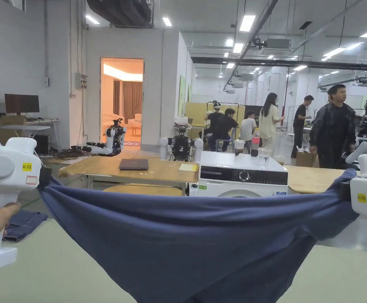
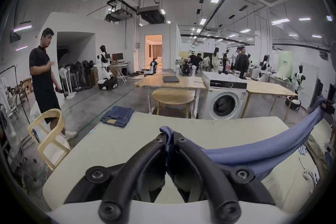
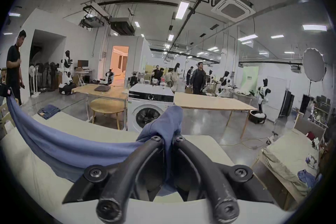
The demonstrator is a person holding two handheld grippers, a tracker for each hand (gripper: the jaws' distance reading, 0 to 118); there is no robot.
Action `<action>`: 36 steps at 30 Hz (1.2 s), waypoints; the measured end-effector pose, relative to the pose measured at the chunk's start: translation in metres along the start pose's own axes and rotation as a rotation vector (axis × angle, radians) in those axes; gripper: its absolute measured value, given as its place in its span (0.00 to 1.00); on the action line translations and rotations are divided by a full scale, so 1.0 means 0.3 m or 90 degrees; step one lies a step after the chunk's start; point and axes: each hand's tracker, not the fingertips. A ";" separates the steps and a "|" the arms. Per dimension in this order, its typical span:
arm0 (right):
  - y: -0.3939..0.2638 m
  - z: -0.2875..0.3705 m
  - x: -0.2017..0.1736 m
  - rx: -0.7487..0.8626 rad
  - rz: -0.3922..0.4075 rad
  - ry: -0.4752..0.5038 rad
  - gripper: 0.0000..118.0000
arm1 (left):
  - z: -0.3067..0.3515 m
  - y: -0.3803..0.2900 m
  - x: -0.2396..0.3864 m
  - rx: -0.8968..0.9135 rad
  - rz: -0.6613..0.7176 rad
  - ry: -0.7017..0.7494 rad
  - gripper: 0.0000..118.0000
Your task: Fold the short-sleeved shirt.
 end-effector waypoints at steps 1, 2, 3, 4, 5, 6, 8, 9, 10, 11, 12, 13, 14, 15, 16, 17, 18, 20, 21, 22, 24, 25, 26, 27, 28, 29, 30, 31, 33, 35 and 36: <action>-0.025 0.001 -0.001 -0.007 0.001 -0.001 0.05 | -0.002 -0.022 0.005 -0.005 -0.005 -0.004 0.00; -0.057 0.000 0.002 -0.014 -0.002 0.003 0.05 | -0.005 -0.053 0.010 -0.006 -0.005 -0.005 0.00; -0.096 0.006 0.000 -0.025 0.000 0.005 0.05 | -0.008 -0.087 0.015 -0.020 -0.014 -0.009 0.00; -0.133 0.014 -0.003 -0.032 0.000 0.003 0.05 | -0.005 -0.124 0.016 -0.021 -0.012 -0.009 0.00; -0.175 0.024 -0.004 -0.043 0.000 0.006 0.05 | -0.003 -0.165 0.017 -0.029 -0.014 -0.014 0.00; -0.221 0.043 -0.010 -0.053 0.002 0.009 0.05 | 0.003 -0.209 0.019 -0.038 -0.014 -0.017 0.00; -0.302 0.078 -0.010 -0.067 0.003 0.011 0.05 | 0.024 -0.290 0.017 -0.049 -0.018 -0.028 0.00; -0.344 0.098 -0.009 -0.082 0.002 0.014 0.05 | 0.036 -0.336 0.019 -0.055 -0.020 -0.025 0.00; -0.376 0.118 -0.005 -0.090 0.001 0.017 0.05 | 0.050 -0.372 0.019 -0.063 -0.024 -0.026 0.00; -0.417 0.145 -0.001 -0.091 -0.003 0.017 0.05 | 0.072 -0.419 0.016 -0.063 -0.021 -0.031 0.00; -0.453 0.172 0.003 -0.100 -0.004 0.014 0.05 | 0.096 -0.458 0.009 -0.070 -0.024 -0.039 0.00; -0.485 0.200 0.007 -0.103 -0.003 0.014 0.05 | 0.122 -0.495 0.006 -0.070 -0.023 -0.043 0.00; -0.513 0.238 0.007 -0.109 -0.003 0.013 0.05 | 0.153 -0.536 0.004 -0.069 -0.021 -0.047 0.00; -0.549 0.272 0.012 -0.111 -0.004 0.012 0.05 | 0.186 -0.578 -0.001 -0.072 -0.022 -0.053 0.00; -0.574 0.298 0.016 -0.120 -0.001 0.012 0.05 | 0.214 -0.612 -0.011 -0.068 -0.015 -0.055 0.00; -0.608 0.333 0.023 -0.122 -0.001 0.013 0.05 | 0.247 -0.651 -0.018 -0.074 -0.016 -0.059 0.00; -0.639 0.363 0.024 -0.129 0.001 0.013 0.05 | 0.283 -0.698 -0.025 -0.074 -0.013 -0.059 0.00; -0.703 0.415 0.031 -0.144 0.008 0.012 0.05 | 0.335 -0.779 -0.044 -0.085 -0.005 -0.063 0.00; -0.736 0.439 0.035 -0.156 0.007 0.014 0.05 | 0.359 -0.828 -0.053 -0.090 0.008 -0.061 0.00; -0.764 0.458 0.036 -0.165 0.007 0.016 0.05 | 0.374 -0.866 -0.061 -0.098 0.015 -0.061 0.00; -0.832 0.493 0.037 -0.187 0.007 0.016 0.05 | 0.393 -0.963 -0.082 -0.125 0.030 -0.059 0.00; -0.859 0.504 0.036 -0.201 0.011 0.018 0.05 | 0.405 -1.004 -0.088 -0.141 0.035 -0.056 0.00; -0.893 0.521 0.034 -0.207 0.013 0.020 0.05 | 0.417 -1.049 -0.092 -0.150 0.040 -0.053 0.00; -0.926 0.531 0.030 -0.219 0.020 0.018 0.05 | 0.424 -1.090 -0.093 -0.158 0.040 -0.051 0.00; -0.951 0.535 0.028 -0.231 0.021 0.020 0.05 | 0.428 -1.122 -0.093 -0.170 0.036 -0.050 0.00; -0.981 0.539 0.028 -0.241 0.017 0.019 0.05 | 0.433 -1.159 -0.097 -0.182 0.042 -0.046 0.00; -1.016 0.531 0.040 -0.252 0.013 0.021 0.05 | 0.436 -1.193 -0.100 -0.194 0.048 -0.044 0.00; -1.039 0.532 0.040 -0.259 0.009 0.016 0.05 | 0.440 -1.218 -0.102 -0.200 0.050 -0.043 0.00; -1.084 0.531 0.041 -0.270 0.009 0.011 0.05 | 0.447 -1.267 -0.102 -0.212 0.050 -0.032 0.00; -1.109 0.527 0.043 -0.279 0.013 0.005 0.05 | 0.441 -1.291 -0.109 -0.225 0.047 -0.029 0.00; -1.115 0.527 0.043 -0.278 0.013 0.004 0.05 | 0.441 -1.296 -0.110 -0.231 0.047 -0.027 0.00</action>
